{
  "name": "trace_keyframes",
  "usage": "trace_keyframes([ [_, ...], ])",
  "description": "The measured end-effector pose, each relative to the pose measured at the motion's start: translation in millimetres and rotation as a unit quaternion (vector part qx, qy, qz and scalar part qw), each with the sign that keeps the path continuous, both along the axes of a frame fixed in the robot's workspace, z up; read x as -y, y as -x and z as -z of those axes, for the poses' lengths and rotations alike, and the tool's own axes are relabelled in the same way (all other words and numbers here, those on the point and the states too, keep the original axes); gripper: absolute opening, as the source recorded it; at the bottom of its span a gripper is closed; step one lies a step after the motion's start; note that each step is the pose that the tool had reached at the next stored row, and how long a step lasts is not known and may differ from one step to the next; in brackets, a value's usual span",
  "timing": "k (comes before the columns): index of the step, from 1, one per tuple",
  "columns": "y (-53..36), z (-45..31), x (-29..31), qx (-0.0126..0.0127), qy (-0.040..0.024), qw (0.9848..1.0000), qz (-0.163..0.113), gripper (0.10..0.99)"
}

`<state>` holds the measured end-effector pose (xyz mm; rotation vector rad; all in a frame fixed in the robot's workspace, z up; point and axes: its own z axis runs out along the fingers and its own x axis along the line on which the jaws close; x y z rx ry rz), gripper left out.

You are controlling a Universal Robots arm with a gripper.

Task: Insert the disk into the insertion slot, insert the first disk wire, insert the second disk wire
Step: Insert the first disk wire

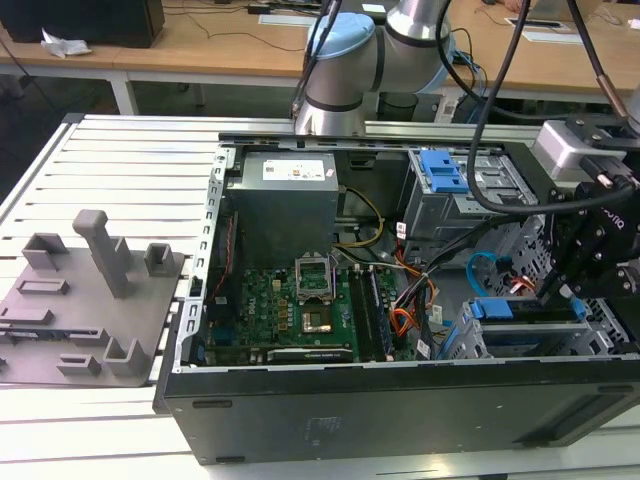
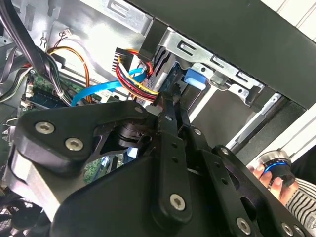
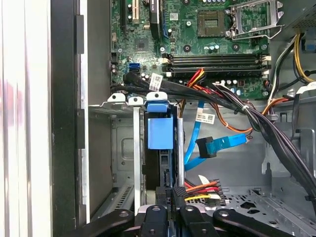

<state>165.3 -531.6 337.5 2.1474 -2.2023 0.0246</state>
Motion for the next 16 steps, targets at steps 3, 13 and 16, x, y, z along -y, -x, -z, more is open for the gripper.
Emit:
trace_keyframes([
  [3, -0.7, 1.1, 0.0, -0.0001, -0.0002, 1.0000, 0.000, 0.165],
  [13, -0.9, -3.0, 0.0, -0.0001, -0.0002, 1.0000, 0.000, 0.239],
  [16, -0.9, -20.5, 0.0, -0.0002, -0.0003, 1.0000, 0.000, 0.239],
])
